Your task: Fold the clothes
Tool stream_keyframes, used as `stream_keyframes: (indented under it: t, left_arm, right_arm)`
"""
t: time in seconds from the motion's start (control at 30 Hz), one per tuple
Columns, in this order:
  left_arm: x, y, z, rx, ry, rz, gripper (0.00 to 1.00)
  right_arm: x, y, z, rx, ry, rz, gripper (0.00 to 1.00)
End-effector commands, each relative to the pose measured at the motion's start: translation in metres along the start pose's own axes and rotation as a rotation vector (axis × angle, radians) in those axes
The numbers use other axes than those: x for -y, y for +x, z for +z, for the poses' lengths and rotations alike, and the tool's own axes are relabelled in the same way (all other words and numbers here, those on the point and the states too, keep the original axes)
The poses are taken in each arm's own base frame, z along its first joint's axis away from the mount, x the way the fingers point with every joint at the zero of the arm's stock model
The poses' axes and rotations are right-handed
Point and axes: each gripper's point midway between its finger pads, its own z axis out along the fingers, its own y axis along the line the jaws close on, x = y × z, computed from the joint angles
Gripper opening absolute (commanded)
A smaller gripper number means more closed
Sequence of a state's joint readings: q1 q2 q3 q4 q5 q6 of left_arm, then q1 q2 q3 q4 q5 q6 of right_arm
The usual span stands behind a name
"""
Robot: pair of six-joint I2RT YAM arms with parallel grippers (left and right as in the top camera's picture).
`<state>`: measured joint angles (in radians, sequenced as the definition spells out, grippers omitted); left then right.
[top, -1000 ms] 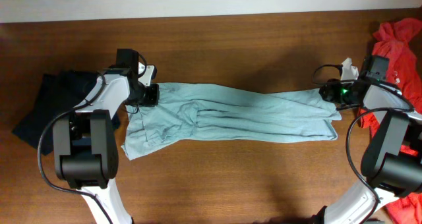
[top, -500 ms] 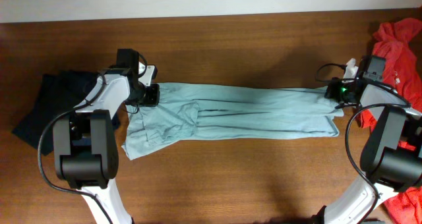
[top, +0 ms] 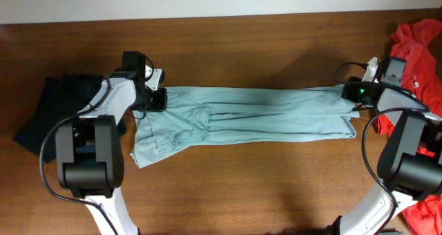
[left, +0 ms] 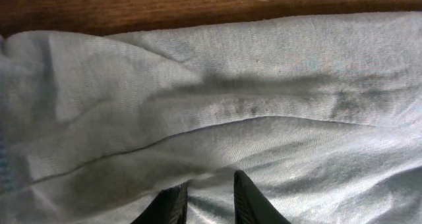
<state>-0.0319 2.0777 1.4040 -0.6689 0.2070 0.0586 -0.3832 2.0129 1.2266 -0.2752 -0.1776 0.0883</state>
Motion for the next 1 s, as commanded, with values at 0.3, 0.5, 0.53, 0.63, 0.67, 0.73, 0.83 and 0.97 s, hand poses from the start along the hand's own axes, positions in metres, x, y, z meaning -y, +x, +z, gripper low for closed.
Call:
stream_keyframes:
  t: [0.3,0.5,0.53,0.63,0.67,0.73,0.83,0.97]
  left_arm:
    - [-0.002,-0.043,-0.053,0.017,-0.042,0.014,0.33]
    - [0.013,-0.084,-0.136,0.124,-0.050,0.034,0.43]
    - [0.015,-0.088,-0.147,0.141,-0.051,0.037,0.46]
    - [0.022,-0.097,-0.183,0.193,-0.055,0.048,0.51]
    - [0.023,-0.099,-0.190,0.205,-0.056,0.050,0.52]
    - [0.025,-0.100,-0.200,0.222,-0.057,0.053,0.56]
    - [0.026,-0.101,-0.204,0.228,-0.058,0.054,0.59]
    - [0.026,-0.099,-0.204,0.222,-0.057,0.053,0.64]
  right_arm:
    - [0.009,-0.021,-0.101,0.055,-0.065,0.116,0.83]
    - [0.034,0.010,-0.095,-0.061,-0.154,0.141,0.84]
    - [0.033,0.013,-0.092,-0.068,-0.191,0.143,0.84]
    - [0.040,0.026,-0.080,-0.114,-0.235,0.181,0.84]
    - [0.041,0.031,-0.076,-0.136,-0.237,0.192,0.84]
    - [0.033,0.042,-0.071,-0.176,-0.289,0.177,0.84]
    - [0.019,0.054,-0.065,-0.229,-0.340,0.155,0.84]
    - [0.000,0.061,-0.056,-0.260,-0.362,0.095,0.86]
